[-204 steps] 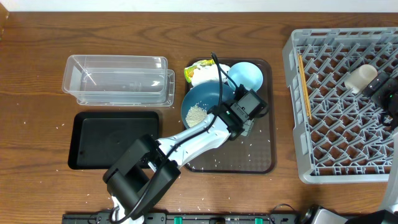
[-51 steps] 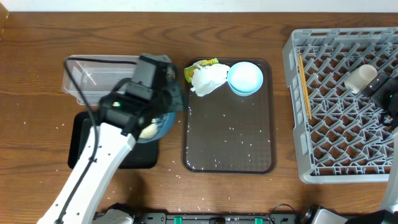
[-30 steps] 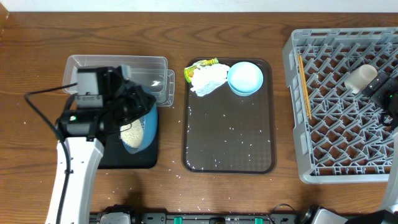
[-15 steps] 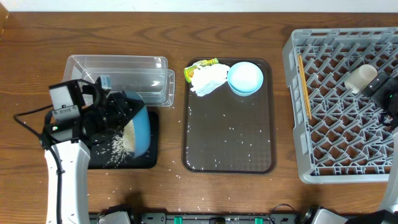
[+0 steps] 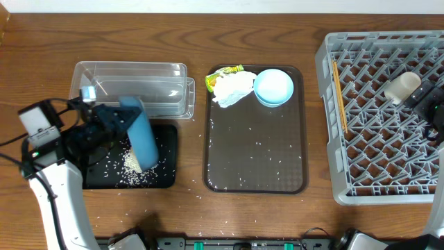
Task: Sort waste into correct bins and load items into the dishwasher rack
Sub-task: 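Tilt the blue plate to pour the rice onto the black tray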
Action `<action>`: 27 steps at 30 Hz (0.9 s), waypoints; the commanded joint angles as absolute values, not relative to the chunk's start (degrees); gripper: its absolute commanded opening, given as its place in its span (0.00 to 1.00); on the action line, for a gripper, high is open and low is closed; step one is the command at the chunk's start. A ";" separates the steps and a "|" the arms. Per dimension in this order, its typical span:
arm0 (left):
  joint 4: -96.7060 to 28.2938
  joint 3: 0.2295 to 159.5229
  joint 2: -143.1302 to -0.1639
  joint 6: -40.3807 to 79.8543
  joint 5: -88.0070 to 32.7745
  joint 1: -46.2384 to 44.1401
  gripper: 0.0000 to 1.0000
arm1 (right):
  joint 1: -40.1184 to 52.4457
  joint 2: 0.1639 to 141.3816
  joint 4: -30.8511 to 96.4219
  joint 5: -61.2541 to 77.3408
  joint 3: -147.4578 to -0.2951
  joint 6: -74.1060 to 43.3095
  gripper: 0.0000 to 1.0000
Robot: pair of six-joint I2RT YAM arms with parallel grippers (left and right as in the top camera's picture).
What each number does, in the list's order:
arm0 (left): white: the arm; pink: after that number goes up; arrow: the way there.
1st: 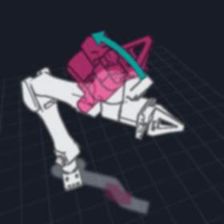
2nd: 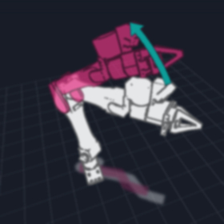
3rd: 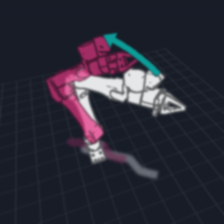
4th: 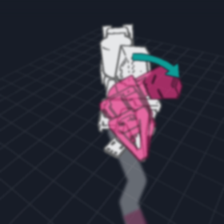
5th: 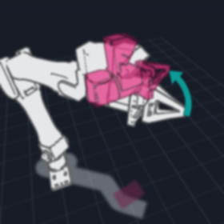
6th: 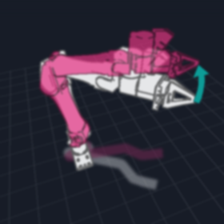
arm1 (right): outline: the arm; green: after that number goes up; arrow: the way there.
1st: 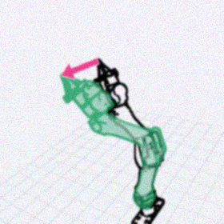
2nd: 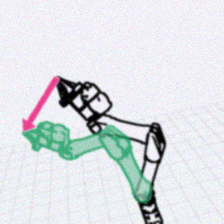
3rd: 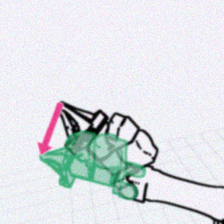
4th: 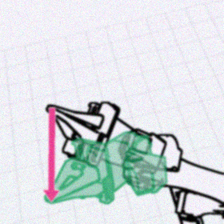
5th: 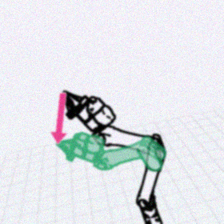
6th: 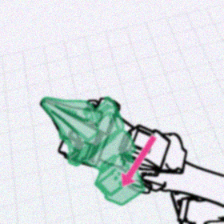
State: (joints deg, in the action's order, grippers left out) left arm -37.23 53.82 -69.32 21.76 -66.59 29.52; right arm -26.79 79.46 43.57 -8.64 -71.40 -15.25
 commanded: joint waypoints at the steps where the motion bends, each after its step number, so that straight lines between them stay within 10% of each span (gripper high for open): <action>1: -37.19 53.98 -68.69 20.14 -73.43 32.60 0.06 | -26.98 79.40 43.57 -9.19 -71.50 -14.57 0.99; 27: -38.06 49.36 -69.10 20.16 -90.11 46.37 0.06 | -27.00 79.40 43.62 -9.19 -71.50 -14.55 0.99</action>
